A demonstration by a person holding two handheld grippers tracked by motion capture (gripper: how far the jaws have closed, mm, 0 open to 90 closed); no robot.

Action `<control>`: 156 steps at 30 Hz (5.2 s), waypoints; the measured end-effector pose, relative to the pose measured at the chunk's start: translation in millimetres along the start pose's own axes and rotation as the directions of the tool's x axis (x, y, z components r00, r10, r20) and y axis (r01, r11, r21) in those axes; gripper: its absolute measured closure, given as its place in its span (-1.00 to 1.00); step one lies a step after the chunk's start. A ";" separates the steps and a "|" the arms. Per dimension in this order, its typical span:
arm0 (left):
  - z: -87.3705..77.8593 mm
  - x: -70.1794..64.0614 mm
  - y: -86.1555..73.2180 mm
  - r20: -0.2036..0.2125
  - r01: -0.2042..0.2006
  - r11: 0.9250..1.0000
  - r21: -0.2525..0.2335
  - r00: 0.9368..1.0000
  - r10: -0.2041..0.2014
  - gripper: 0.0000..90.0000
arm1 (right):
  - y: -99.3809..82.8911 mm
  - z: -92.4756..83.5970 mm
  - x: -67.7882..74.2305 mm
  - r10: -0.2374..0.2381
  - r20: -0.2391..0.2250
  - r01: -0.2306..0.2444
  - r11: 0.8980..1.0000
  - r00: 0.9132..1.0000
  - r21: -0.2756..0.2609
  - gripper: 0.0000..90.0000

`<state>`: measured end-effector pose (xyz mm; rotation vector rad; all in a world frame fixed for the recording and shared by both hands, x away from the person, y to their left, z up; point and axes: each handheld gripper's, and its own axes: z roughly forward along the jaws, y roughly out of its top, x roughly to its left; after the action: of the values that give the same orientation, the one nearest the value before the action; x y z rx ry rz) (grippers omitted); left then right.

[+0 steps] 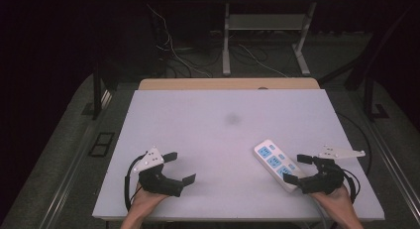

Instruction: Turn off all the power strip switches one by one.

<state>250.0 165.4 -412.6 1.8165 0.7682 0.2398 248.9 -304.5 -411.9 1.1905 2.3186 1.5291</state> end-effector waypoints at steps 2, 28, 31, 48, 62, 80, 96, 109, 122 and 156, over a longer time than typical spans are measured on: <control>0.1 0.7 0.2 0.001 0.002 1.000 -0.001 1.000 -0.002 -1.00 | 0.0 0.5 0.1 0.000 0.000 0.000 1.000 1.000 0.002 -1.00; 2.7 3.2 -1.0 0.018 0.008 1.000 0.015 1.000 -0.008 -1.00 | 2.4 1.8 1.4 -0.002 -0.006 0.002 0.999 1.000 0.034 -1.00; 2.1 3.4 -1.2 0.016 0.007 1.000 0.014 1.000 -0.007 -1.00 | 3.9 1.9 2.0 -0.008 -0.004 0.008 0.999 1.000 0.041 -1.00; 2.7 4.2 -2.8 0.011 0.014 1.000 0.021 1.000 -0.014 -1.00 | 17.6 -5.8 -1.3 -0.002 0.006 0.002 0.999 1.000 0.048 -1.00; 3.1 5.1 -3.7 0.007 0.022 0.999 0.024 1.000 -0.022 -1.00 | 33.9 -8.0 -8.3 -0.059 0.016 0.055 0.982 0.998 0.180 -1.00; 4.2 6.7 -4.7 0.007 0.018 0.999 0.034 1.000 -0.018 -1.00 | 50.8 1.5 -19.8 -0.115 0.017 0.103 0.938 0.993 0.332 -1.00; 5.5 7.5 -5.5 0.002 0.019 0.999 0.037 1.000 -0.019 -1.00 | 60.8 8.2 -23.4 -0.164 0.041 0.129 0.889 0.986 0.440 -0.87; 5.1 8.1 -5.8 -0.007 0.010 1.000 0.030 1.000 -0.009 -0.98 | 64.1 8.0 -28.9 -0.132 0.065 0.085 0.876 0.989 0.475 0.32; 6.2 8.2 -6.5 -0.005 0.009 0.999 0.035 1.000 -0.009 -0.98 | 53.1 6.9 -40.0 -0.074 0.032 0.052 0.898 0.997 0.437 0.99; 6.7 9.4 -7.0 -0.017 0.003 0.999 0.054 1.000 -0.002 -0.98 | 29.4 23.9 -50.3 -0.001 0.000 0.001 0.907 1.000 0.421 1.00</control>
<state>258.0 167.2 -423.4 1.8659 0.7953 0.2350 310.9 -315.2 -414.6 1.2669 2.7383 1.0476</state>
